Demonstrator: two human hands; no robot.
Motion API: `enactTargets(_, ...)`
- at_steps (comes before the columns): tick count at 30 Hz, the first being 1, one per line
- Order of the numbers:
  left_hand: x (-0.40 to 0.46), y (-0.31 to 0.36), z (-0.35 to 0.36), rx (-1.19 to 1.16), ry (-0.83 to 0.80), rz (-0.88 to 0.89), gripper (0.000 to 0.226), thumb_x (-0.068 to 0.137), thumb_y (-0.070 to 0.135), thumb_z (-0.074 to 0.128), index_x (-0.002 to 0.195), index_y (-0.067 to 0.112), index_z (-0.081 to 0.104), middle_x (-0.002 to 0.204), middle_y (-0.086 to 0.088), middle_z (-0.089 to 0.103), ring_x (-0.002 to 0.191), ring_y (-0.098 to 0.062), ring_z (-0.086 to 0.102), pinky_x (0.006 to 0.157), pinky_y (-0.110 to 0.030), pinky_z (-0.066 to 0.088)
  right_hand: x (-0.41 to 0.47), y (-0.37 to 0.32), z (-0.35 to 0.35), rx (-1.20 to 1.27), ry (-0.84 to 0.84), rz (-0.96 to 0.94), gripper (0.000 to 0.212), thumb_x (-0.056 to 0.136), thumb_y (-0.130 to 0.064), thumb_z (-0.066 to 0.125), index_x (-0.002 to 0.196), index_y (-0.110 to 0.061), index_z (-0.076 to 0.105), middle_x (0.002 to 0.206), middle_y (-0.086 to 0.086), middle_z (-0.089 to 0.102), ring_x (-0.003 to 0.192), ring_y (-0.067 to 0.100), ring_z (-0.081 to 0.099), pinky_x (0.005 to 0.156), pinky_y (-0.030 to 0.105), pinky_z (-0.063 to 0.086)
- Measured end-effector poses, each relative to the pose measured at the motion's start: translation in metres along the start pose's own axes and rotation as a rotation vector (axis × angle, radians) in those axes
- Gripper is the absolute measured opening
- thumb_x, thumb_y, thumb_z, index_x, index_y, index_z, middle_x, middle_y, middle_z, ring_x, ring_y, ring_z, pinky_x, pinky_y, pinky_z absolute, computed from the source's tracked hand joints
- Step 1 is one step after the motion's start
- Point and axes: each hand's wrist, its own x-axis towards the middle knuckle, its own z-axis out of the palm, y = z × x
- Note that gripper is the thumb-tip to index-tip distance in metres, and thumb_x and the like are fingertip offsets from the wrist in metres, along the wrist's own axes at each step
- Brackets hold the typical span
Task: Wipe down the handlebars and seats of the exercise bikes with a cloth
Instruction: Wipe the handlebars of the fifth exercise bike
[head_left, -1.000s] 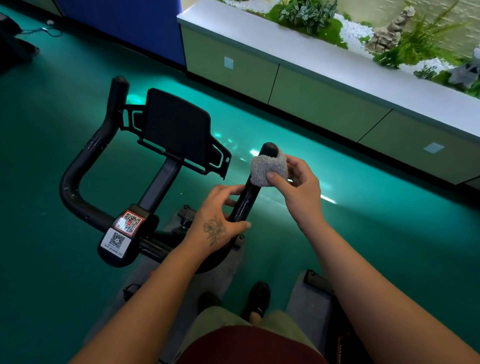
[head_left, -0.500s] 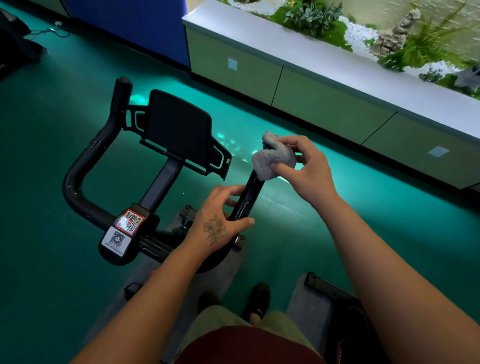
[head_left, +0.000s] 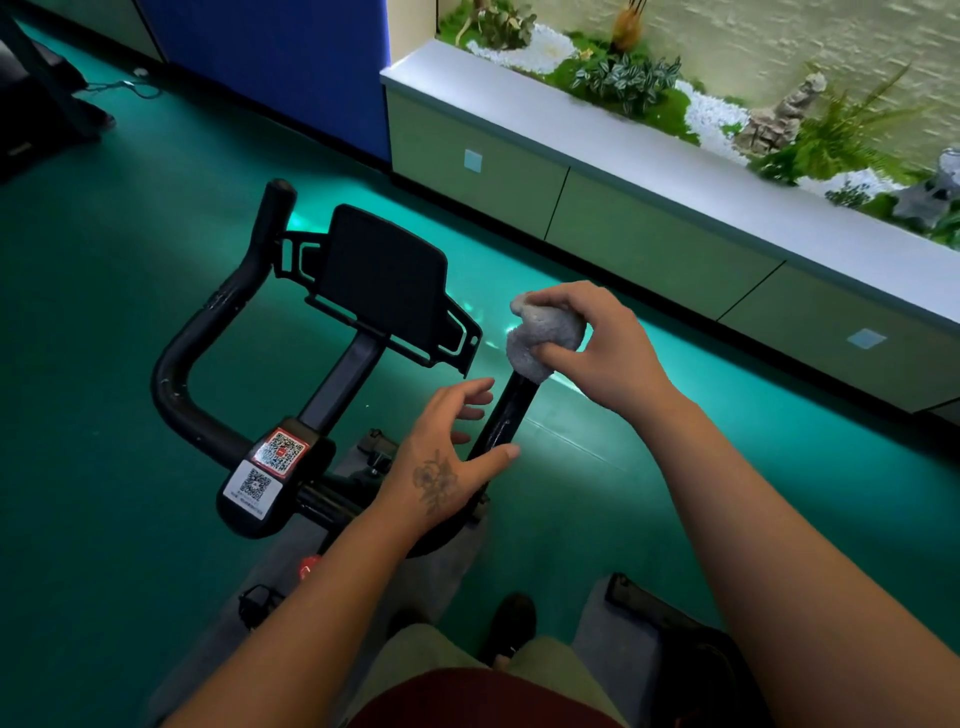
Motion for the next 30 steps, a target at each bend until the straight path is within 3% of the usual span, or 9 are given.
enactTargets(6,-0.004,0.017,-0.006,-0.047,0.09,0.118,0.066,0.091,0.03,0.083,0.149,0.032,0.051,0.136,0.016,0.061,0.125,-0.012,0.062,0.097,-0.029,0.055,-0.038,-0.006,-0.012,0.151,-0.053,0.049,0.051,0.076,-0.006,0.086,0.113,-0.025,0.056,0.124,-0.013,0.07,0.119,0.015,0.065,0.102,0.046,0.052)
enactTargets(14,0.005,0.047,0.006,0.086,0.115,0.309,0.066,0.088,0.031,0.086,0.146,0.023,0.056,0.143,0.006,0.05,0.126,-0.013,0.06,0.095,-0.033,0.059,-0.041,0.0,-0.024,0.317,-0.212,-0.1,0.041,0.076,-0.011,0.087,0.111,-0.021,0.066,0.115,-0.002,0.063,0.113,0.024,0.064,0.094,0.047,0.057)
enactTargets(17,0.008,0.05,0.015,0.13,0.172,0.304,0.064,0.086,0.036,0.088,0.141,0.02,0.061,0.141,0.002,0.054,0.129,-0.014,0.058,0.1,-0.035,0.056,-0.03,0.008,-0.02,0.417,-0.301,-0.097,0.044,0.076,-0.007,0.085,0.113,-0.018,0.065,0.114,-0.004,0.066,0.112,0.023,0.066,0.096,0.045,0.058)
enactTargets(21,0.007,0.051,0.029,0.136,0.323,0.214,0.056,0.083,0.035,0.09,0.13,0.016,0.067,0.121,0.003,0.064,0.108,-0.015,0.065,0.091,-0.026,0.053,-0.015,0.018,-0.019,0.567,-0.437,-0.103,0.041,0.081,-0.005,0.08,0.115,-0.016,0.061,0.114,0.003,0.066,0.112,0.03,0.065,0.094,0.039,0.059)
enactTargets(26,0.0,0.048,0.047,0.135,0.525,0.076,0.048,0.085,0.028,0.09,0.125,0.018,0.068,0.115,0.006,0.068,0.103,-0.012,0.067,0.086,-0.019,0.051,0.024,0.029,-0.029,0.338,-0.555,-0.395,0.031,0.087,-0.015,0.079,0.115,-0.018,0.067,0.117,-0.001,0.07,0.103,0.027,0.067,0.091,0.042,0.055)
enactTargets(30,-0.008,0.042,0.06,0.145,0.652,-0.046,0.045,0.087,0.029,0.088,0.127,0.025,0.067,0.118,0.009,0.068,0.109,-0.014,0.067,0.093,-0.037,0.056,0.064,0.043,-0.027,0.057,-0.549,-0.673,0.031,0.085,-0.027,0.078,0.114,-0.02,0.067,0.117,-0.002,0.067,0.116,0.026,0.059,0.101,0.046,0.045)
